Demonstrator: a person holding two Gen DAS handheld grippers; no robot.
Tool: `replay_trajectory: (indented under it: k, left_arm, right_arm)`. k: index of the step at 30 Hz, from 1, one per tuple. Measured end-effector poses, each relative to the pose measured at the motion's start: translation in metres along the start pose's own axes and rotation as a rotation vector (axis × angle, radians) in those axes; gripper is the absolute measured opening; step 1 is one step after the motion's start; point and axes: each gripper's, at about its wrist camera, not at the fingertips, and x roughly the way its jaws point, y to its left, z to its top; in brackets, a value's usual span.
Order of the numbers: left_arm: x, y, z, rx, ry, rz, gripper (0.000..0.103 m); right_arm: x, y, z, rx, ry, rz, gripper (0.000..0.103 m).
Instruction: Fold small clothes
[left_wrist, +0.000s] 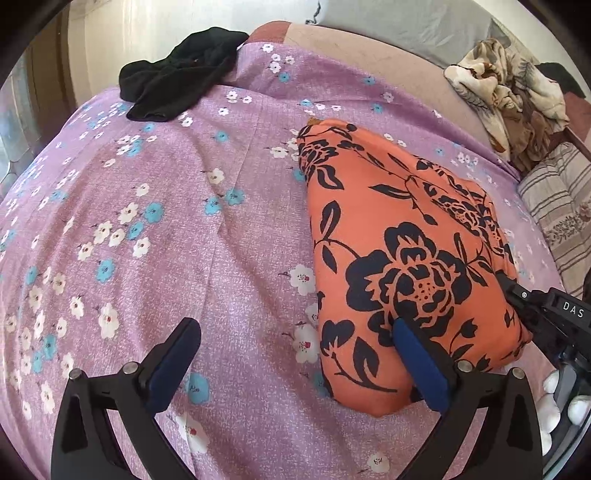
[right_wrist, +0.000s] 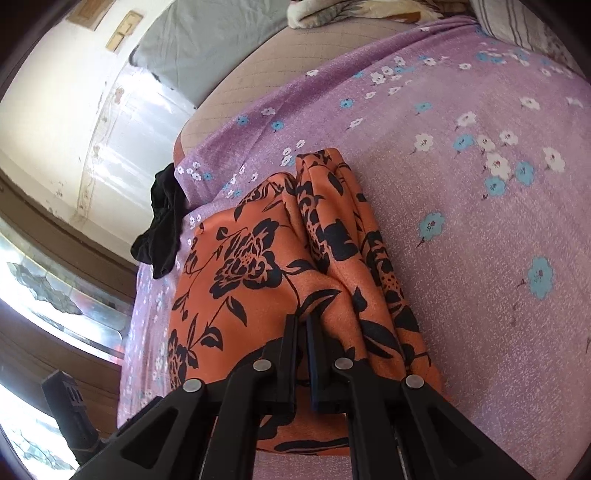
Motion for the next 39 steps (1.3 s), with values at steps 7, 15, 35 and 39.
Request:
replay_trajectory:
  k: [7, 15, 35, 39]
  left_arm:
    - [-0.008, -0.001, 0.011, 0.062, 0.013, 0.007, 0.103]
    - [-0.033, 0.010, 0.030, 0.081, -0.134, 0.113, 0.103]
    - [0.016, 0.005, 0.030, 0.139, 0.017, 0.235, 0.103]
    - [0.013, 0.000, 0.029, 0.152, -0.002, 0.245, 0.103]
  right_arm:
    - [0.000, 0.006, 0.004, 0.008, 0.027, -0.033, 0.008]
    - [-0.026, 0.031, 0.019, -0.068, -0.042, -0.017, 0.010]
    - [0.015, 0.020, 0.011, -0.009, 0.126, -0.029, 0.008]
    - [0.014, 0.021, 0.010, -0.011, 0.124, -0.033, 0.008]
